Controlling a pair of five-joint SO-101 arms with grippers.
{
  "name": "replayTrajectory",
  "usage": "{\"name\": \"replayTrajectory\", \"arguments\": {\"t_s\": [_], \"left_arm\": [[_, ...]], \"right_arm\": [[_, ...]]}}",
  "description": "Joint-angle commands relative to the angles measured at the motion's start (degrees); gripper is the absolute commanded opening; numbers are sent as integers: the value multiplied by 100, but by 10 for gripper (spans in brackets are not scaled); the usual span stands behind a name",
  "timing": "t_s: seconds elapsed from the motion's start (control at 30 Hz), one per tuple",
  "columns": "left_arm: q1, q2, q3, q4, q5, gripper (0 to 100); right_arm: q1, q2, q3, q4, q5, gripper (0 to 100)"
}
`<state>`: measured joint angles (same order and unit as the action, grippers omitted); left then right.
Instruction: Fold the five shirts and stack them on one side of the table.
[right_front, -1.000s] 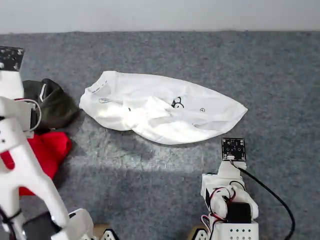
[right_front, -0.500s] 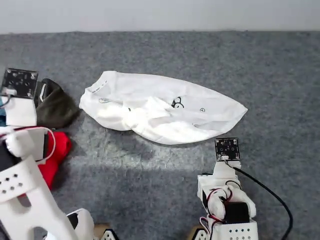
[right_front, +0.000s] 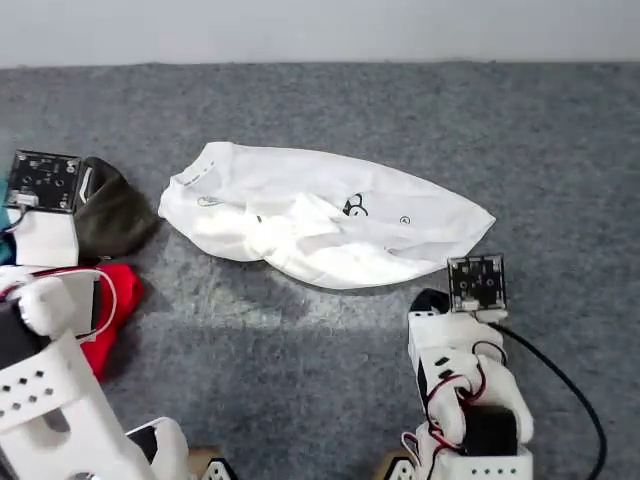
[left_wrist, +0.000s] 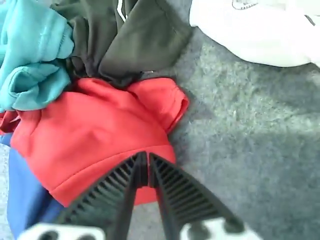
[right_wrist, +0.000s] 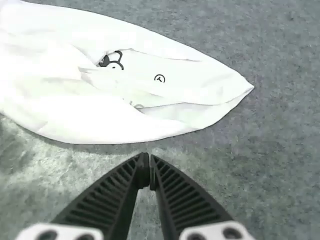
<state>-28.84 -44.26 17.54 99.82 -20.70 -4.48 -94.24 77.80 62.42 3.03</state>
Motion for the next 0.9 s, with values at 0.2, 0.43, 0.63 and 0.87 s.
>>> {"name": "replayTrajectory", "arguments": {"t_s": [0.2,0.43,0.63,0.87], "left_arm": [[26,-475,-13,62,571,14],[26,-756,-13,62,615,14],[26,-949,-13,70,615,14],[26,-949,330,70,615,14]], "right_arm": [[-585,5007,-3991,321,-132,9],[-998,7512,-5705,453,1196,12],[-1560,8954,-6857,488,1829,72],[-1974,10264,-7886,488,2242,256]]}}
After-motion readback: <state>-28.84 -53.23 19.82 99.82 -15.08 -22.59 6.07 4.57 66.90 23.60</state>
